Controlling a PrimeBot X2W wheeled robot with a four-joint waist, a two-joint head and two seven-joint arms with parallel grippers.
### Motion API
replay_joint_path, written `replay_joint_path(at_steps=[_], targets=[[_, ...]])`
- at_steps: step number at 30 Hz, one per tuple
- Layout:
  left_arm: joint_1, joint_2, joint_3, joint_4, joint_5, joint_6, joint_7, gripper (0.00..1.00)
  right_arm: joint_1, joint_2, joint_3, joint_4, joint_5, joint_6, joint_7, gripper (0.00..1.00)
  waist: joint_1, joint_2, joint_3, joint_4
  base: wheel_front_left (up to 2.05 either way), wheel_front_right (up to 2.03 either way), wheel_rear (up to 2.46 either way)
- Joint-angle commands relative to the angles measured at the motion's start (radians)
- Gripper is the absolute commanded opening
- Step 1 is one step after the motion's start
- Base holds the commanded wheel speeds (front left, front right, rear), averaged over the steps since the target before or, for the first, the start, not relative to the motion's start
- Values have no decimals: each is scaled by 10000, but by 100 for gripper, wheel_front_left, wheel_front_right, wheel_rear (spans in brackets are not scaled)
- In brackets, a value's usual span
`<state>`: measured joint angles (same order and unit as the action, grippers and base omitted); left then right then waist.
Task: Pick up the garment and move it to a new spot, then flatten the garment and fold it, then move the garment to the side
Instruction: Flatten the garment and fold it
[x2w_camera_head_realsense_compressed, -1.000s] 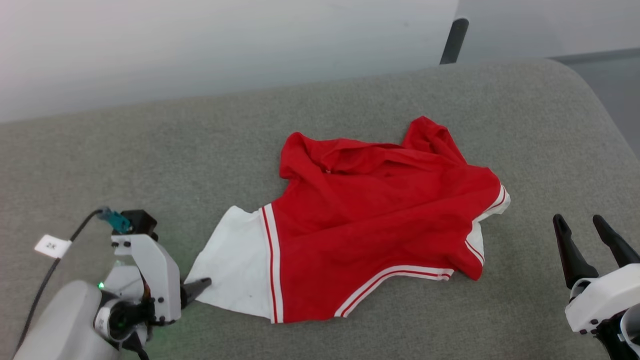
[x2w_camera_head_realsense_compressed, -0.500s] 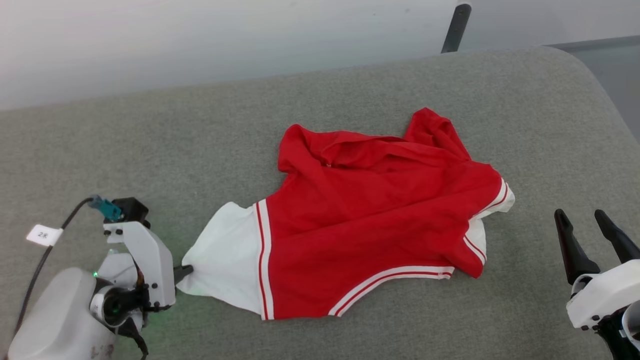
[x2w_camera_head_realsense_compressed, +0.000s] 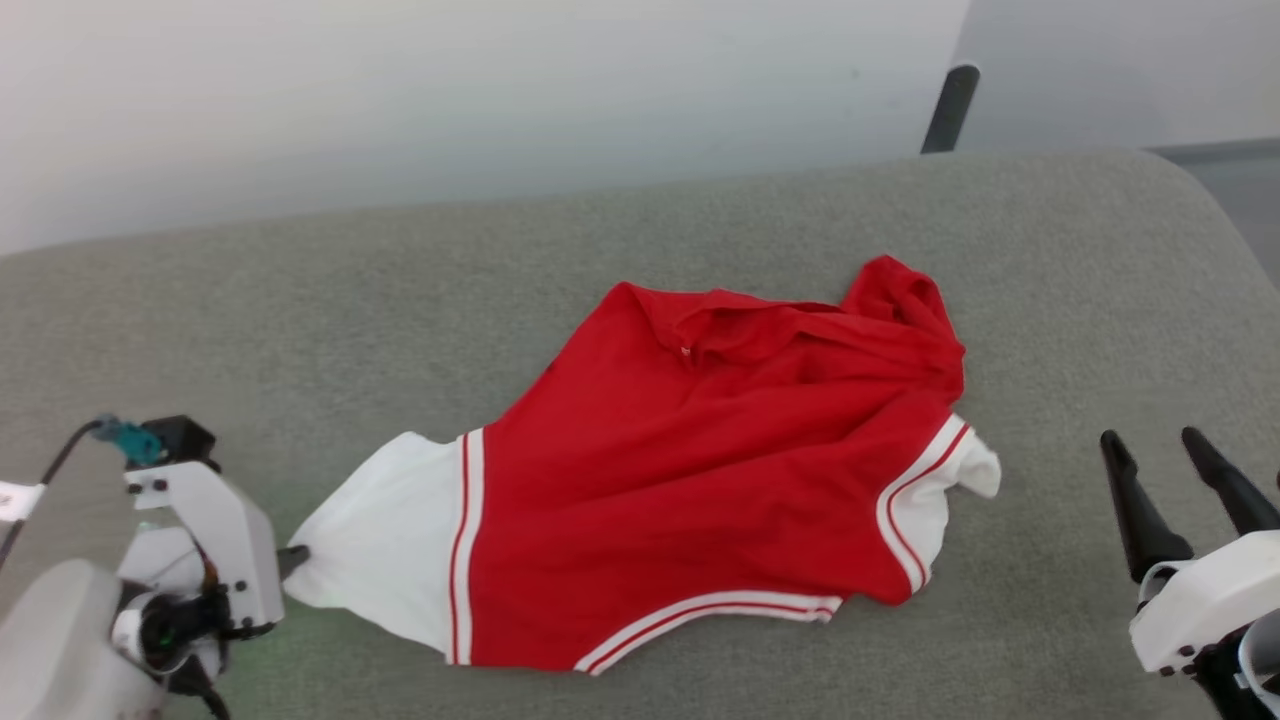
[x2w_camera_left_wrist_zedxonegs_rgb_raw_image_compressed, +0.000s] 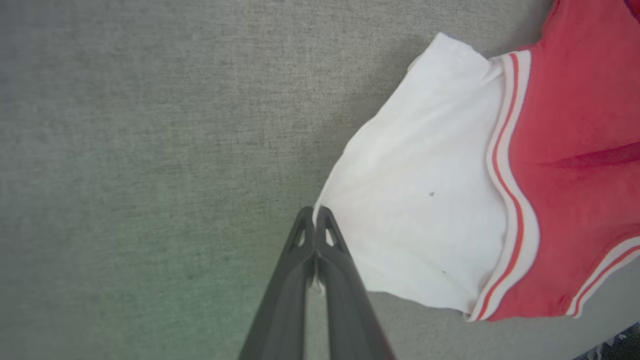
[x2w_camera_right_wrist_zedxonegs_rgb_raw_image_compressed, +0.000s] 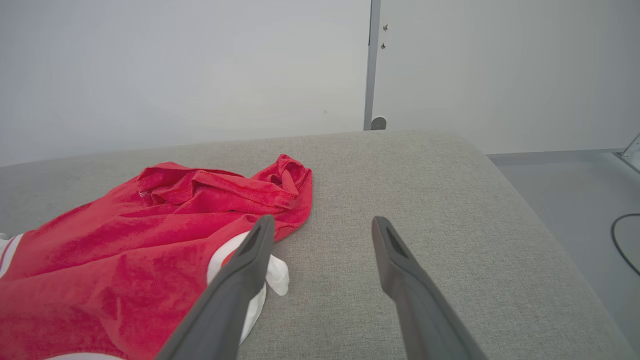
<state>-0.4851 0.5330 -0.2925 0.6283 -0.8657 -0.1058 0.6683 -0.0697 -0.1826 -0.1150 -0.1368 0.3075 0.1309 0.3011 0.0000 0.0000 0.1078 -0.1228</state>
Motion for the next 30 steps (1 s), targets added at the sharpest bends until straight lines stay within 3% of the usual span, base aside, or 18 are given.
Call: replay_joint_path(at_steps=[1,8,14,16,18,19,20,30], targets=[[177,176,67,-3,20,81,-69,0,178,-37,105,-16,69,-5,144,100,0,0,-230,220,0,0,0],[556,727,216,-84,197,291,-300,0,338,-123,478,81,233,-3,751,100,0,0,-498,457,0,0,0],[952,717,365,-51,-19,470,-428,0,416,-216,691,184,346,-3,1061,100,0,0,-624,606,0,0,0],[1043,622,448,0,-140,541,-481,34,414,-263,760,198,382,-3,1155,100,0,0,-655,644,0,0,0],[1116,578,463,4,-185,541,-530,50,444,-299,835,216,455,-3,1217,100,0,0,-699,682,0,0,0],[1138,553,507,-2,-242,550,-585,88,463,-331,883,229,470,-3,1281,100,0,0,-721,698,0,0,0],[1171,526,542,6,-284,566,-618,100,483,-360,936,240,488,-3,1304,100,0,0,-751,714,0,0,0],[1523,551,738,-506,-415,550,-1139,100,654,-412,1115,244,620,-3,1524,100,0,0,-1137,923,0,0,0]])
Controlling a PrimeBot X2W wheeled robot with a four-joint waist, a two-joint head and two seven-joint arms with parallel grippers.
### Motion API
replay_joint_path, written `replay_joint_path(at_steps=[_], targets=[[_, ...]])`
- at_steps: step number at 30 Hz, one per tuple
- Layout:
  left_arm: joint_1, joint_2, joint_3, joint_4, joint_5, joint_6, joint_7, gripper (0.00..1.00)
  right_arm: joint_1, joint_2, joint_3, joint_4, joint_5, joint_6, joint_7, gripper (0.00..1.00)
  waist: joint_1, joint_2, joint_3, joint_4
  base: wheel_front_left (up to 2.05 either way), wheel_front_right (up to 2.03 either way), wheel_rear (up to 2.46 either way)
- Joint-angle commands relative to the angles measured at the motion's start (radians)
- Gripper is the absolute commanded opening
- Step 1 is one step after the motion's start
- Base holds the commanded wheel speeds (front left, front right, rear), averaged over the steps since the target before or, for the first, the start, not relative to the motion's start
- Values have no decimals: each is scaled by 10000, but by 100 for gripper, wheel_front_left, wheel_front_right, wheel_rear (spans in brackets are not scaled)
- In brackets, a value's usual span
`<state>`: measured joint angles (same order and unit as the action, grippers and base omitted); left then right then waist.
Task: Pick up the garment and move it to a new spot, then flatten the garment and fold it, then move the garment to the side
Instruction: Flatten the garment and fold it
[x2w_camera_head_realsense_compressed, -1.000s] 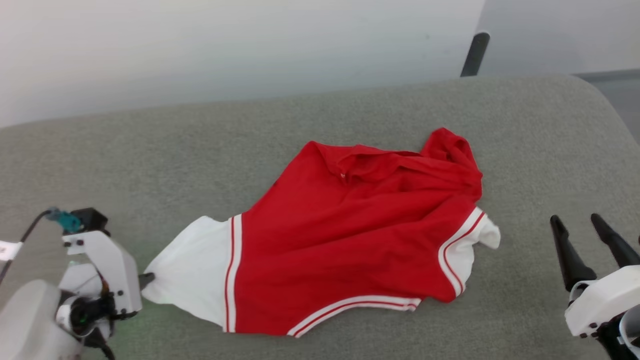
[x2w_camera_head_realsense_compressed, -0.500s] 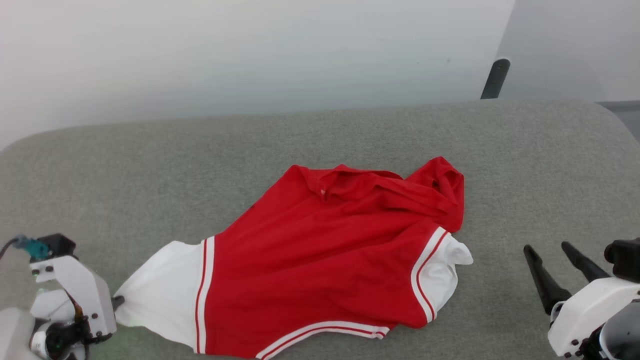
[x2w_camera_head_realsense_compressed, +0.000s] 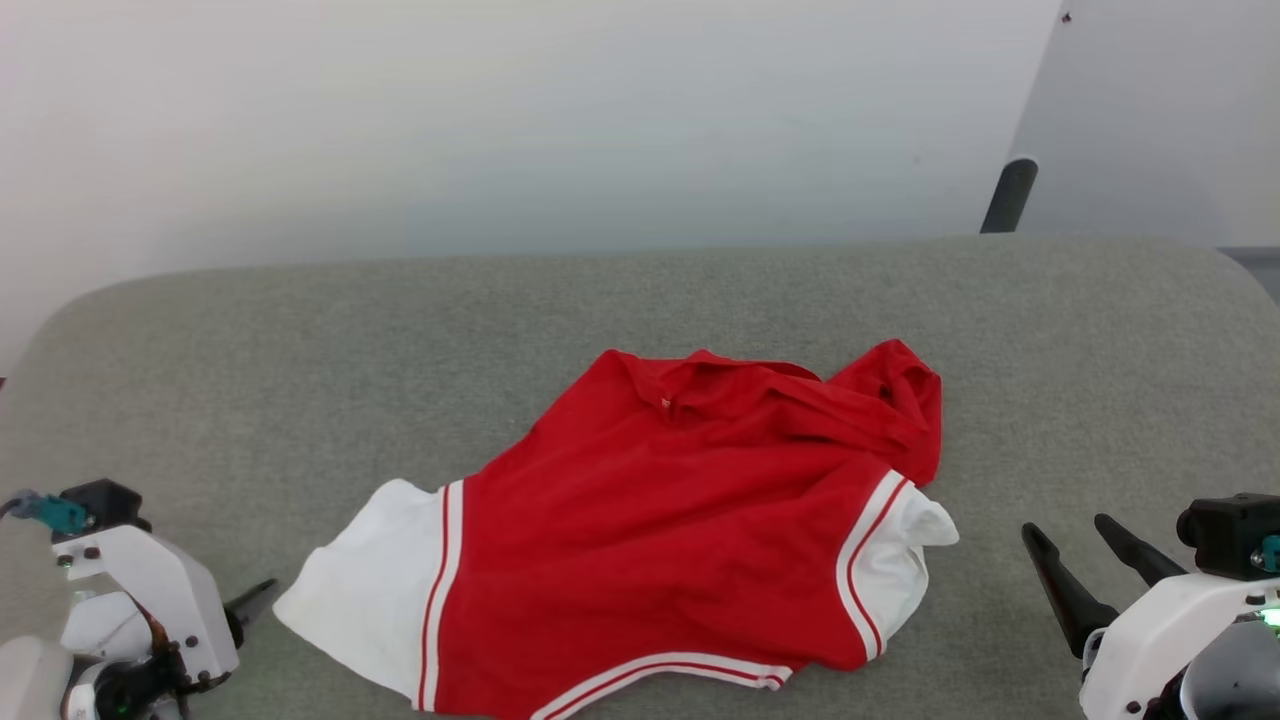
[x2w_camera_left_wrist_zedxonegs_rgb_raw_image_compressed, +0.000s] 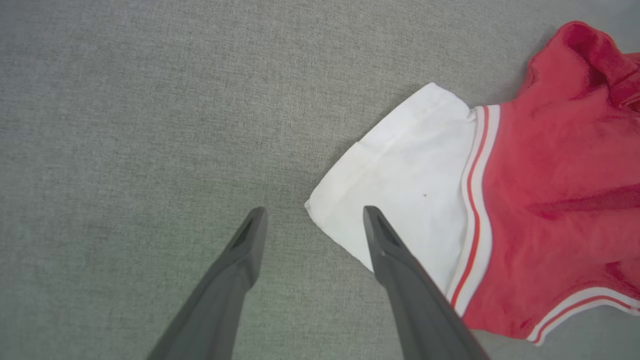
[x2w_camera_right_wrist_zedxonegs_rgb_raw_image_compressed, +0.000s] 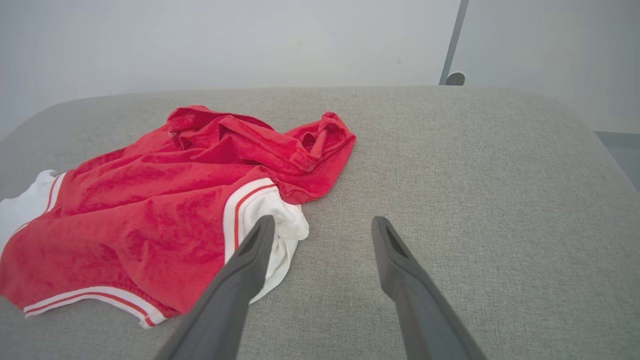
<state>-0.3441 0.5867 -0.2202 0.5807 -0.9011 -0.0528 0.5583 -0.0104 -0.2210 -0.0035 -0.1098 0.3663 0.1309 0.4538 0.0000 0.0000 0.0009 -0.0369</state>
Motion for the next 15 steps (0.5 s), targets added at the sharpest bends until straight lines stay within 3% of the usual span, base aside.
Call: replay_joint_path(at_steps=[1,6,15], targets=[[159,16,23,-148,-55,17,-74,100,100,-38,23,-50,33,-3,-16,100,0,0,-105,99,0,0,0],[429,71,44,-746,-42,127,-142,100,196,-79,72,-293,25,-3,-334,100,0,0,-261,271,0,0,0],[605,246,-49,-1294,-13,409,222,100,42,-110,314,-1134,-576,-3,-1992,100,0,0,-236,38,0,0,0]])
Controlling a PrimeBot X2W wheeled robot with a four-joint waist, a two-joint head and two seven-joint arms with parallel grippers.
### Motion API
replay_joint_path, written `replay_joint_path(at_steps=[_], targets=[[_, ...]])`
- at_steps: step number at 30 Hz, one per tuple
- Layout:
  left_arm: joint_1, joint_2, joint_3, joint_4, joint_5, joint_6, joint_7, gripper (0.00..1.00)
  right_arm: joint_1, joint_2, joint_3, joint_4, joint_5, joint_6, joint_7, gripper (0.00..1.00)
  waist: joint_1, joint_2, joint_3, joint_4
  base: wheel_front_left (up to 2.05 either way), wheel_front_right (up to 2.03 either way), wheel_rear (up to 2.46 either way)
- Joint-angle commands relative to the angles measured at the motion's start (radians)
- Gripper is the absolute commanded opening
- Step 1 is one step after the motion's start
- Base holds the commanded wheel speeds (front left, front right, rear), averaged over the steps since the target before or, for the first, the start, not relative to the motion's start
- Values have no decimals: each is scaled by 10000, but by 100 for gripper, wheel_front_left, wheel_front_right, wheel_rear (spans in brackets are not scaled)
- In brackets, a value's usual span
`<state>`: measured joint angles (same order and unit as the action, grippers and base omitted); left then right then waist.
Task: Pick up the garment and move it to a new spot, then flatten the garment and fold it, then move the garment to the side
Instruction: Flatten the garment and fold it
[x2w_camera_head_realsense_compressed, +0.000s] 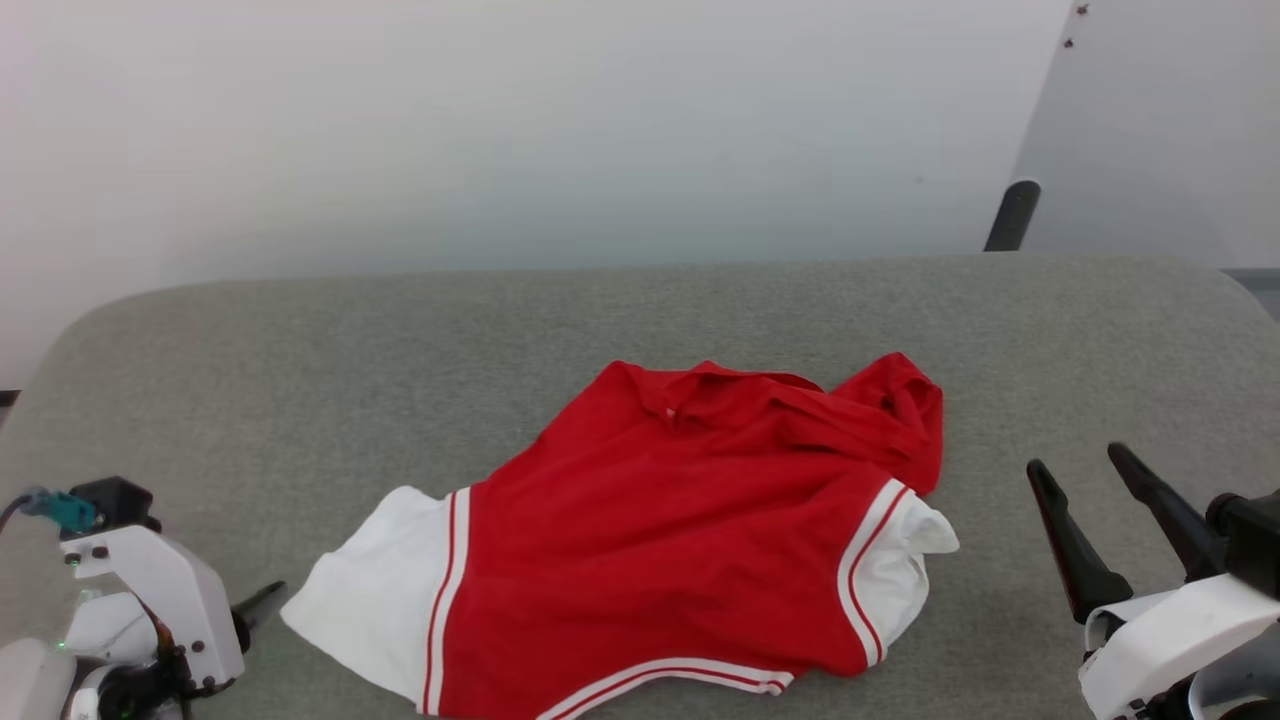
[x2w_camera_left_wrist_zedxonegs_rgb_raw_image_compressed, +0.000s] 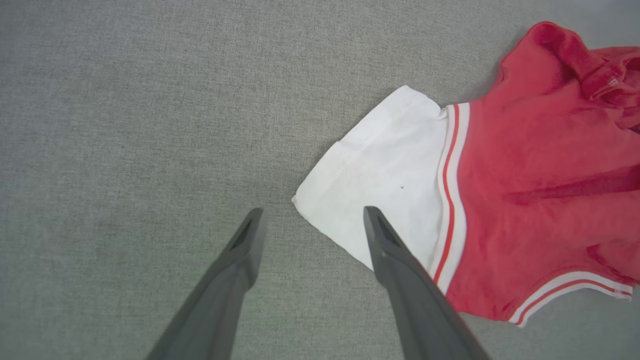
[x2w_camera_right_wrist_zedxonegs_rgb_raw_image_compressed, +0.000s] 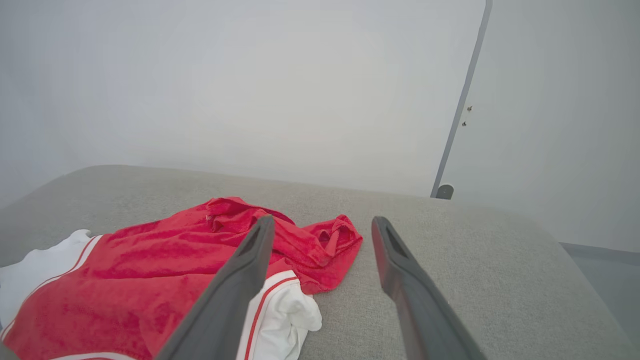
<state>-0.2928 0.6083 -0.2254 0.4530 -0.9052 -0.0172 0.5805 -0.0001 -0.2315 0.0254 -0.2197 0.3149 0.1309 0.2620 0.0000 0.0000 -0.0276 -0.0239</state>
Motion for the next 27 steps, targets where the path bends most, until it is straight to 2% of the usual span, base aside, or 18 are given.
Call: replay_joint_path(at_steps=[1,6,14,23,24,25,26,27], targets=[[81,20,13,-15,-23,78,61,100,-30,12,24,-88,-123,-5,-215,100,0,0,82,-150,0,0,0],[24,88,-55,142,-98,155,345,100,121,110,104,-287,-318,-5,-595,100,0,0,297,-460,0,0,0],[-436,173,-322,629,134,190,740,100,78,2,246,-393,-230,-5,-468,100,0,0,983,-755,0,0,0],[-965,-66,-578,1498,127,60,965,100,-124,-75,340,-389,-66,-3,-293,100,0,0,1608,-836,0,0,0],[-1007,-111,-634,1598,127,-6,1000,88,-137,-123,377,-373,-65,-3,-245,100,0,0,1653,-822,0,0,0],[-1068,-156,-672,1667,151,-38,997,49,-140,-167,425,-366,-11,-5,-157,100,0,0,1698,-802,0,0,0],[-1135,-202,-701,1741,171,-60,968,30,-125,-195,489,-339,78,-5,-54,100,0,0,1731,-782,0,0,0],[-1190,-252,-739,1822,182,-105,953,0,-114,-281,598,-324,146,-3,56,100,0,0,1767,-755,0,0,0]])
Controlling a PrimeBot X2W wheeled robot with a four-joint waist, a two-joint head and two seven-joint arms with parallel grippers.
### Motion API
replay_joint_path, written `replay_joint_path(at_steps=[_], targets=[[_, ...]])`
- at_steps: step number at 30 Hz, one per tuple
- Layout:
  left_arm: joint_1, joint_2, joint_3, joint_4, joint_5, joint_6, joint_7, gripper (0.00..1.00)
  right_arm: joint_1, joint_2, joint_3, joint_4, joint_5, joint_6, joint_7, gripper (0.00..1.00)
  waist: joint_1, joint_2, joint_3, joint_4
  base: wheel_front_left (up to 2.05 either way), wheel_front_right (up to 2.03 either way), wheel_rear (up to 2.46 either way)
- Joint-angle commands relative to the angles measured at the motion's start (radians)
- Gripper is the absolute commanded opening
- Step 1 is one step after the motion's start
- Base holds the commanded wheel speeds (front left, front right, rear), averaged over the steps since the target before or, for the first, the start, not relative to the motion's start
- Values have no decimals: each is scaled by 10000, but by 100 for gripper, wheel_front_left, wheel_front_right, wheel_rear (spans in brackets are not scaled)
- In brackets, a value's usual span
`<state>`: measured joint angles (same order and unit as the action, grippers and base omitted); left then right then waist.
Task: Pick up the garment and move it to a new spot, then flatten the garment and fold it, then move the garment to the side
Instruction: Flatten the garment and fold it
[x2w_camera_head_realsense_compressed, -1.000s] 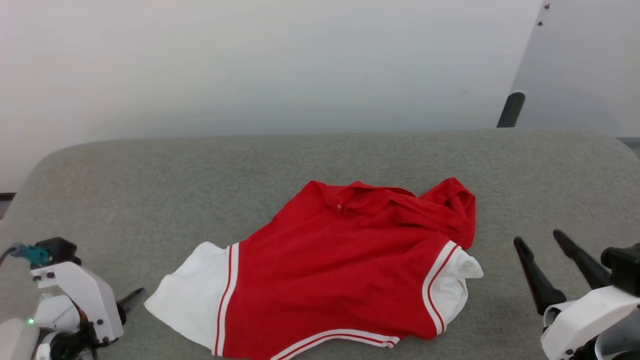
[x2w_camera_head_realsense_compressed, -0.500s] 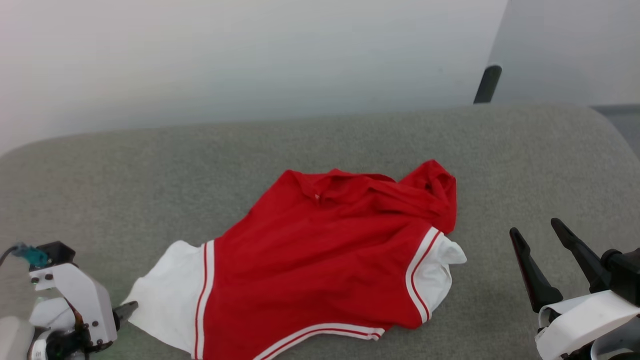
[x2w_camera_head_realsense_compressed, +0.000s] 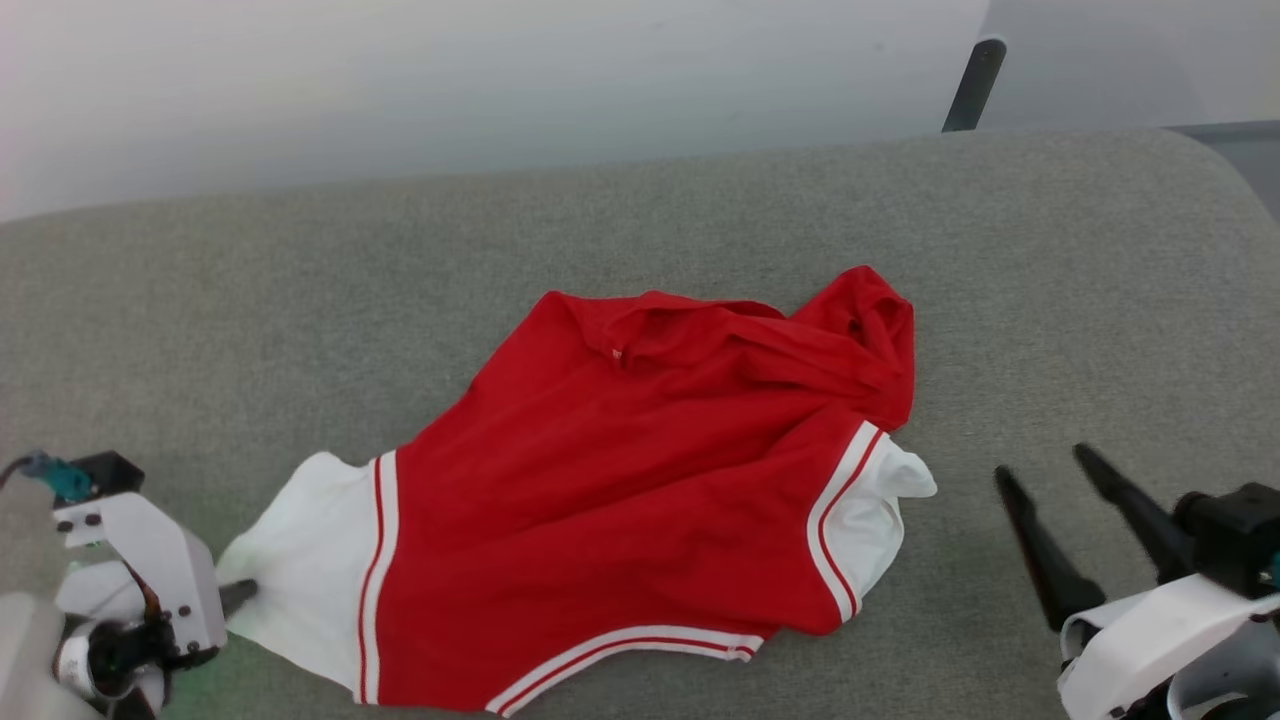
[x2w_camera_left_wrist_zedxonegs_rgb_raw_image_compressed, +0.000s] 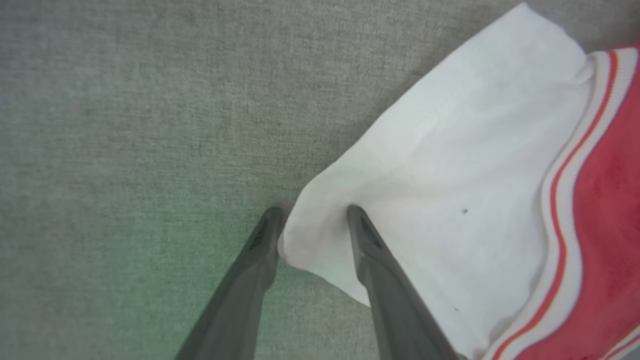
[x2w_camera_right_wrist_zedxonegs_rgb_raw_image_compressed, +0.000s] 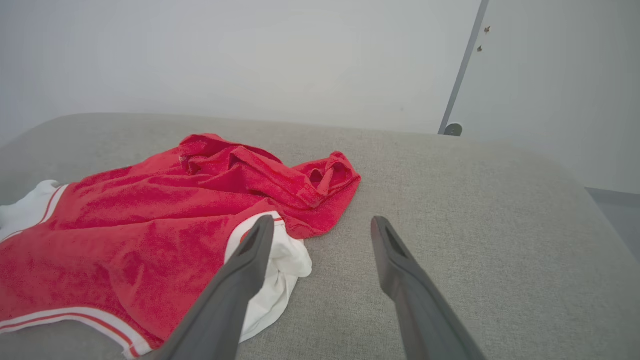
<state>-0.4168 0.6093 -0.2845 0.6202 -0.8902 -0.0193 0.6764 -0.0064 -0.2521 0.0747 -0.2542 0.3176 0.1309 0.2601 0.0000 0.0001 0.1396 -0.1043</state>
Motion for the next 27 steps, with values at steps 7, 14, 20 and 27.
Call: replay_joint_path(at_steps=[7,14,20,27], targets=[[-438,-475,-288,553,75,-317,-161,0,-135,-223,495,596,1165,-3,2040,100,0,-1,344,252,0,0,0],[-992,-722,-442,840,160,-491,-361,0,-830,-239,626,1384,1698,-3,3398,100,0,-1,653,578,0,0,0],[-1427,-990,-622,1043,229,-598,-473,0,-1500,-179,892,2378,1643,-3,4075,100,0,-1,923,915,0,0,0],[-1821,-1253,-824,1335,292,-743,-655,0,-2223,-67,1481,3870,1469,-5,4430,100,0,-1,1131,1236,0,0,0]])
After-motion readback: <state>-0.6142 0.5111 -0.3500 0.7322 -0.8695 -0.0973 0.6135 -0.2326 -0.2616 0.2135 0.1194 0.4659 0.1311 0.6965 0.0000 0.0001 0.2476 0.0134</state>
